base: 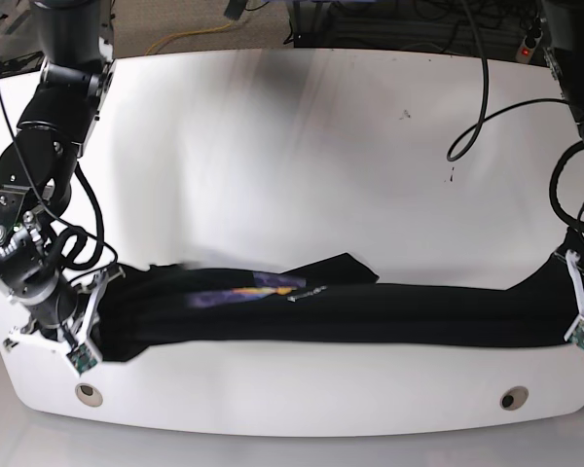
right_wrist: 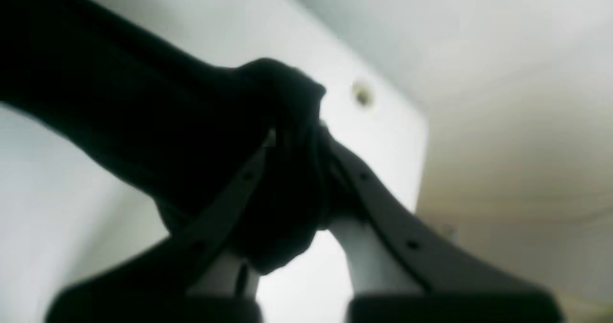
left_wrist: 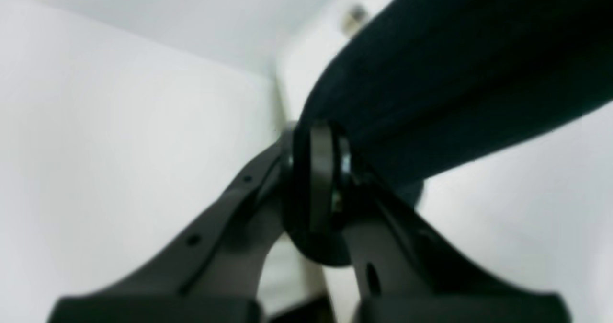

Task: Fold the T-shirt properly
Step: 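Lift and flick the shirt with both grippers, then lay it flat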

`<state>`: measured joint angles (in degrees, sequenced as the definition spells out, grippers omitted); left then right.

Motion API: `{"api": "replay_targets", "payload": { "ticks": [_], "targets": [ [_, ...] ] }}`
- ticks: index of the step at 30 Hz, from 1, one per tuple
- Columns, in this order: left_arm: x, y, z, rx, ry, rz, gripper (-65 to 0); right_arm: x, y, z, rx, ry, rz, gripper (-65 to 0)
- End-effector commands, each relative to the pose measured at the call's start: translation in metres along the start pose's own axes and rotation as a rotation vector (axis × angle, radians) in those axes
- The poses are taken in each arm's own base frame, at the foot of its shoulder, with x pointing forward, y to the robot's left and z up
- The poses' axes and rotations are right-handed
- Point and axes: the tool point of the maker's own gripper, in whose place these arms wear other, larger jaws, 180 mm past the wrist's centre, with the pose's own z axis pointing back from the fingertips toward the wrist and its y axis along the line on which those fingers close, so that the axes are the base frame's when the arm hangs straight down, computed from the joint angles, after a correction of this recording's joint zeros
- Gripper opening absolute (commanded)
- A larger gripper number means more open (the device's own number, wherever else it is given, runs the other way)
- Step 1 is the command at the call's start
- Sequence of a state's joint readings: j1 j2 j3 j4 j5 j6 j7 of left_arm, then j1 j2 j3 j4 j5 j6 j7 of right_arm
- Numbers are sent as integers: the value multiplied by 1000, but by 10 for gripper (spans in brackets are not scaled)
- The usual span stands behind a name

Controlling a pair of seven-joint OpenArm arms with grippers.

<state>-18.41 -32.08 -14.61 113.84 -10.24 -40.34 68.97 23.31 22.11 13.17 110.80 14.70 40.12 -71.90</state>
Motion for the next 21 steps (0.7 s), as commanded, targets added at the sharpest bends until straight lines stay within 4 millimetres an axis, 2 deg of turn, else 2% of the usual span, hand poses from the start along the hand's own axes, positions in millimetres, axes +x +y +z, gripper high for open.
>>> {"api": "replay_targets", "payload": {
  "ticks": [1, 3, 4, 6, 12, 17, 21],
  "targets": [
    [-23, -16, 1, -28, 61, -31, -650, -23, 0, 6, -17, 24, -46, -650],
    [-37, -34, 1, -68, 94, -48, -650, -46, 14, 5, 10, 68, -79, -650],
    [-50, -50, 2, -107, 126, -62, -650, -61, 25, 5, 30, 98, -101, -650],
    [-68, -69, 4, -158, 169, -76, -650, -84, 38, 7, 52, 143, -138, -650],
    [-120, -125, 19, -308, 293, -117, -650, -138, 81, 15, 122, 253, -246, -650],
    [-146, -158, 33, -401, 330, -134, -650, -173, 113, 27, 167, 333, -321, -650],
    [-161, -186, 47, -483, 318, -141, -646, -191, 135, 36, 207, 381, -341, -650]
  ]
}}
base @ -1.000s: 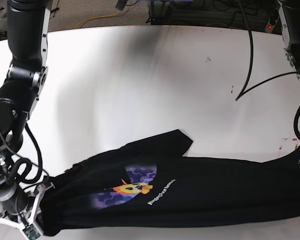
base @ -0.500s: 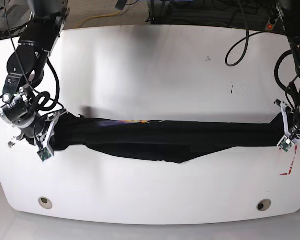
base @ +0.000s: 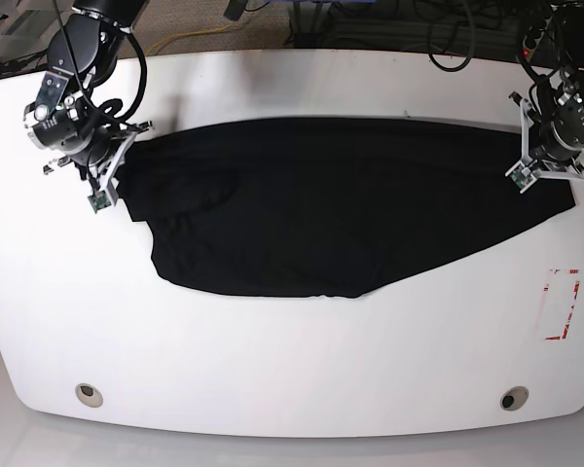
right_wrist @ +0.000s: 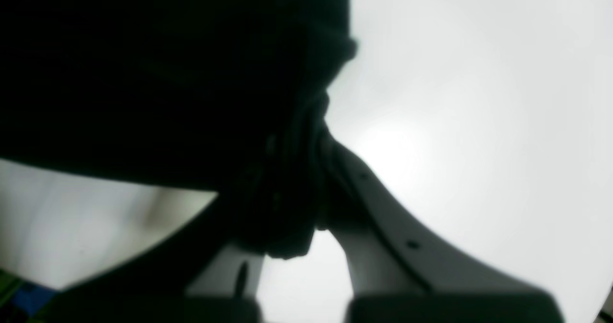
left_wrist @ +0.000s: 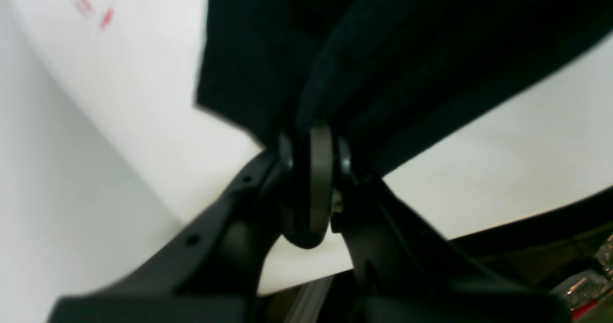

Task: Fold the T-shirt properly
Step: 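Lift and flick the shirt with both grippers, then lay it flat, then release the shirt with the left gripper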

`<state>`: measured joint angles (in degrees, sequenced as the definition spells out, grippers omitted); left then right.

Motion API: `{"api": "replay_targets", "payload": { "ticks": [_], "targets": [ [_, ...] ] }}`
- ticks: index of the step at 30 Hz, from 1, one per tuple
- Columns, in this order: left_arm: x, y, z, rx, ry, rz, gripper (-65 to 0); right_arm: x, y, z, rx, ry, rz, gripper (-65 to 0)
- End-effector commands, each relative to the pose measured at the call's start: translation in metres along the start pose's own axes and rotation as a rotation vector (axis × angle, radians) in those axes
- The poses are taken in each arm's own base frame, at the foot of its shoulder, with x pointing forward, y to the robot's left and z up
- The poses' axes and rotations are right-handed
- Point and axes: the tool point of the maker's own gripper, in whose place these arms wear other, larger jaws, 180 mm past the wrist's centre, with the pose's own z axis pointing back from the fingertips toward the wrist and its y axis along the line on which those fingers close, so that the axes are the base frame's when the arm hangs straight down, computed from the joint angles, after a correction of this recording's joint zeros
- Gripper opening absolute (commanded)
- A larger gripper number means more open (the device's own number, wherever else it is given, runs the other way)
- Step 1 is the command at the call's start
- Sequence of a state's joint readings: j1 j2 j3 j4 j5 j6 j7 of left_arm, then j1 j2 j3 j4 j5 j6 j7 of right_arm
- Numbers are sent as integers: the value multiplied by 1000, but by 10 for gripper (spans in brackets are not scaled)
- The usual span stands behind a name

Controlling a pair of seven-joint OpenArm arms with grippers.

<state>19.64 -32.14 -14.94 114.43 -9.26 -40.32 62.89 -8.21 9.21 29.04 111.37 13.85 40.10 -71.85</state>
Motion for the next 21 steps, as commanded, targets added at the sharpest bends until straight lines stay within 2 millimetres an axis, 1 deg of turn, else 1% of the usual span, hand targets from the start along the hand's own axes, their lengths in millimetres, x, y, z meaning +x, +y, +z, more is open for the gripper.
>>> {"api": "replay_targets", "payload": {
  "ticks": [1, 2, 3, 7, 13, 14, 16, 17, 18, 20, 21],
  "targets": [
    [-11, -11, 2, -20, 5, -25, -646, -2, 1, 4, -2, -14, 4, -650],
    [-16, -18, 2, -39, 15, -29, -643, -8, 6, 3, 9, -1, -2, -650],
    [-19, -23, 1, -52, 23, -31, -624, -13, 9, 2, 17, 10, -8, -650],
    [-34, -34, -3, -76, 55, -35, -535, -29, 15, 2, 29, 46, -11, -642],
    [-53, -48, -10, -112, 80, -33, -517, -50, 19, 3, 36, 99, -9, -601],
    [-58, -49, -13, -116, 95, -29, -510, -53, 16, 4, 30, 110, -1, -587],
    [-67, -50, -16, -123, 125, -20, -475, -55, 13, 5, 26, 115, 7, -549],
    [-74, -51, -19, -130, 144, -12, -426, -56, 12, 5, 26, 118, 8, -506],
    [-77, -50, -20, -129, 150, -4, -394, -58, 13, 5, 30, 125, 6, -468],
    [-79, -38, -16, -101, 142, 33, -343, -64, 14, 4, 35, 139, 5, -385],
    [-76, -29, -11, -79, 117, 63, -326, -65, 14, 5, 35, 139, 6, -344]
  ]
}}
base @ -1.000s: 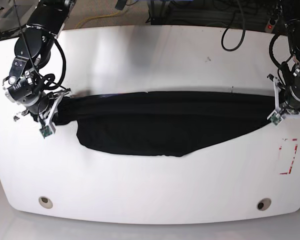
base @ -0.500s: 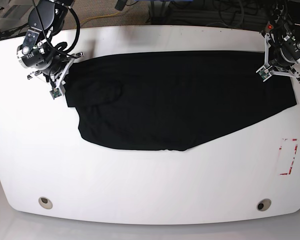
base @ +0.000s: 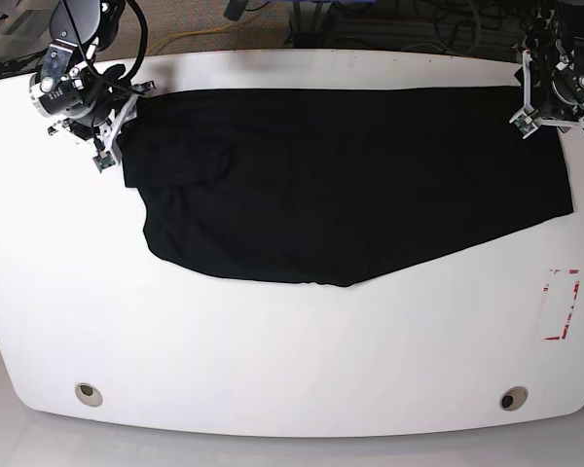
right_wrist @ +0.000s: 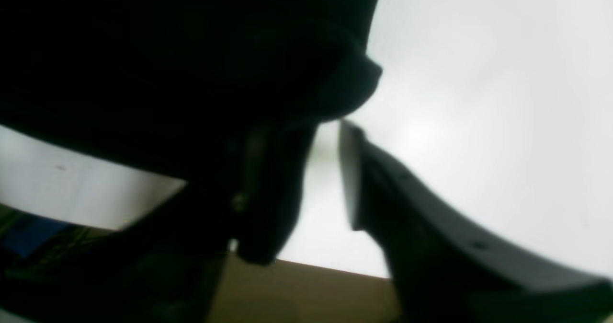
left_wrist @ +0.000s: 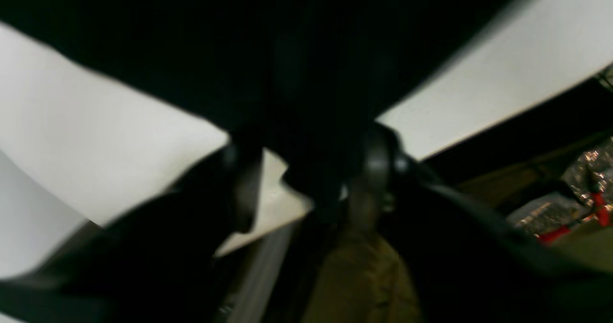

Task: Fold the T-shirt properly
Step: 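Release the shirt with the left gripper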

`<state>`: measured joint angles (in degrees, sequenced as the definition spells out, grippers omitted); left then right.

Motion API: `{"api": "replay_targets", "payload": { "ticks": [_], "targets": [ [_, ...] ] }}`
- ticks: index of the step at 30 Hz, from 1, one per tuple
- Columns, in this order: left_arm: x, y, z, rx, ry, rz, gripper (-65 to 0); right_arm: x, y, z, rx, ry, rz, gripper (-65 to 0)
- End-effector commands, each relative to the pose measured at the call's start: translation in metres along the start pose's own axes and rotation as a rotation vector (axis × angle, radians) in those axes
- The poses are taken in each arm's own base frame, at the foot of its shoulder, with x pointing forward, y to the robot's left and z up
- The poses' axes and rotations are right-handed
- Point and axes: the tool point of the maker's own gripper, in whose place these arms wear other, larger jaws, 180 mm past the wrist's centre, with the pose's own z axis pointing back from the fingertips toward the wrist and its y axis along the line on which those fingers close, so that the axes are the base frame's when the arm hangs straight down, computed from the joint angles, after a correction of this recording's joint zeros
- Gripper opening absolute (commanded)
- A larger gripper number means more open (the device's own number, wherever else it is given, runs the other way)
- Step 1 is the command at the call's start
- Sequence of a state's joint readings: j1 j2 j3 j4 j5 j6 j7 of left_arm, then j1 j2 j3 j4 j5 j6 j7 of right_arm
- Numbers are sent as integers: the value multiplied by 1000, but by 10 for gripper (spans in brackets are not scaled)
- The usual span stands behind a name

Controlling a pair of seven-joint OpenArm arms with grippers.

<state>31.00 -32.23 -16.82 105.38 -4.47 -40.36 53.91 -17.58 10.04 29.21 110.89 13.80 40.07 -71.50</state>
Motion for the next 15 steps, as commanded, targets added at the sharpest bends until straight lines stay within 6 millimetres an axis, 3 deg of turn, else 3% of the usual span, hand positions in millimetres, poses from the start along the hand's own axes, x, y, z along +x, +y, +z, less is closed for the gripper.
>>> {"api": "replay_targets", "payload": {
  "ticks": [1, 3, 6, 9, 15],
  "targets": [
    [5, 29, 19, 73, -56, 51, -318, 4, -3, 4, -9, -22, 7, -322],
    [18, 35, 31, 73, -135, 92, -306, 3, -1, 3, -3, -23, 2, -284],
    [39, 39, 49, 48, -262, 148, -285, 4, 0, 3, -1, -24, 0, -282],
    [51, 58, 69, 60, -383, 235, -250, 7, 9, 0, 17, -39, -18, -282],
    [72, 81, 79, 71, -413, 269, -210, 9, 14, -1, 29, -48, -28, -282]
  ]
}}
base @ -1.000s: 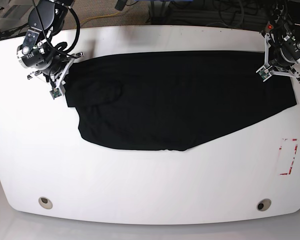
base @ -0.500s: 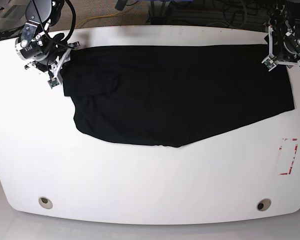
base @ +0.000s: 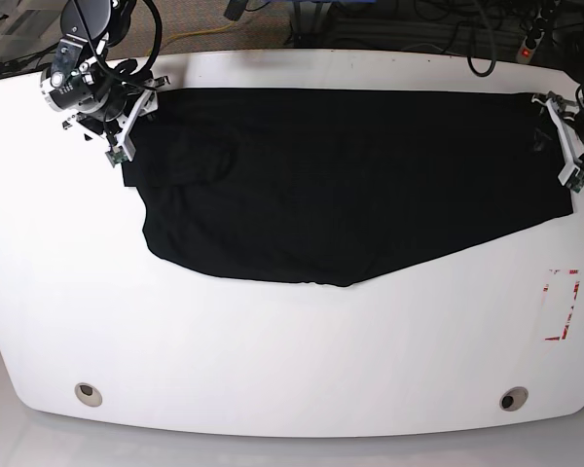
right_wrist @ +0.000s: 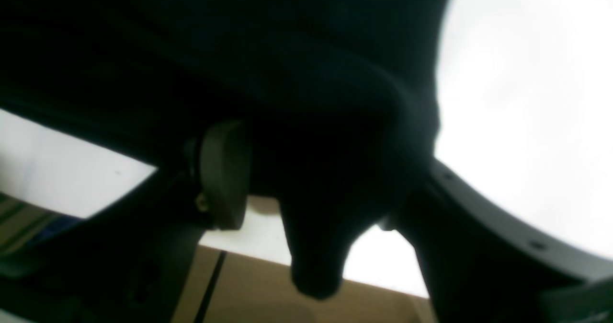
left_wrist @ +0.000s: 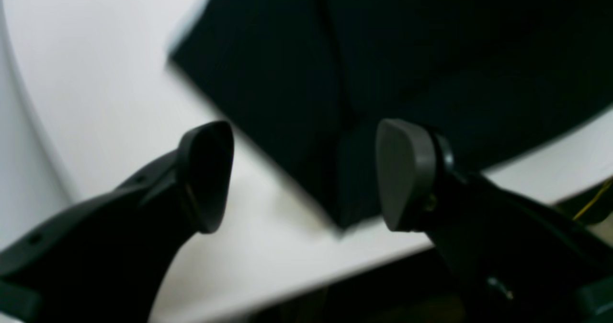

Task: Fold the T-shirt properly
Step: 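Release the shirt with the left gripper, then regrasp the shirt edge with the left gripper further along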

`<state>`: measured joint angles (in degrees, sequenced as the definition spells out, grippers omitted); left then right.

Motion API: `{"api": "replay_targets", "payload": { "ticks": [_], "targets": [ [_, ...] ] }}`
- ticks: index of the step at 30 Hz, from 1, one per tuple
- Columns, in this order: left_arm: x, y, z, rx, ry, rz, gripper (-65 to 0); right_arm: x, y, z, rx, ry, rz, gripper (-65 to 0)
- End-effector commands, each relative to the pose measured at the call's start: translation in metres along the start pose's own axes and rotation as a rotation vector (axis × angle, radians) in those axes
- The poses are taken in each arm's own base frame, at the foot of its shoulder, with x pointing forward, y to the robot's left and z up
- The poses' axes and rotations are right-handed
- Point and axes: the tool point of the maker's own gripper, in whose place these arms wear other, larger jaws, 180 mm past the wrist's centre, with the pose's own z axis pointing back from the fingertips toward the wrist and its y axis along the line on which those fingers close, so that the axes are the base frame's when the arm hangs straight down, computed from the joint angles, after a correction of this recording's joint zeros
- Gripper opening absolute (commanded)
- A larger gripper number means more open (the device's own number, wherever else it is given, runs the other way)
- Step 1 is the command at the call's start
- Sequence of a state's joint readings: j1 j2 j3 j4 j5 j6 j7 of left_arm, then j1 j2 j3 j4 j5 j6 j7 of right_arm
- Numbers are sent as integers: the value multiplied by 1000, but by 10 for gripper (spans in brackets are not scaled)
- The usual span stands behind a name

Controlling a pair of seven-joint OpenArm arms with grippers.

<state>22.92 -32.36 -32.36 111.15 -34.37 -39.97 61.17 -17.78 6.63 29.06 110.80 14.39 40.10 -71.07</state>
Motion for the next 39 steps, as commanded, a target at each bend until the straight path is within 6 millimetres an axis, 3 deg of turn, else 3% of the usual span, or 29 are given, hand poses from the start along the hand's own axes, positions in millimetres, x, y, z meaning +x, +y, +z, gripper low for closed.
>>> {"api": "replay_targets", "payload": {
  "ticks": [1, 6, 10, 12, 16, 19, 23, 27, 36, 39],
  "targets": [
    [19, 17, 5, 47, -27, -16, -210, 7, -8, 5, -25, -23, 11, -282],
    [35, 15, -17, 54, -64, 35, -207, 12, -6, 5, -21, -36, 5, -282],
    [42, 12, -44, 27, -40, 45, -210, 13, -3, 4, -15, -41, -1, -322],
    [40, 9, -60, 12, -12, 64, -210, 13, -2, 4, -14, -42, -2, -338],
    [27, 22, -79, 39, 61, 104, -210, 17, -3, 4, -15, -51, -2, -341],
    [21, 17, -96, 16, 91, 155, -210, 21, -4, 4, -17, -60, -2, -341],
    [11, 10, -107, -21, 117, 180, -210, 22, -4, 4, -18, -63, -2, -341],
    [21, -6, -116, -64, 97, 142, -210, 27, -6, 4, -21, -73, -1, -341],
    [11, -15, -124, -96, 126, 157, -214, 28, -6, 5, -21, -78, -1, -344],
    [4, -17, -127, -107, 148, 168, -279, 28, -6, 5, -21, -78, -1, -344]
  ]
}}
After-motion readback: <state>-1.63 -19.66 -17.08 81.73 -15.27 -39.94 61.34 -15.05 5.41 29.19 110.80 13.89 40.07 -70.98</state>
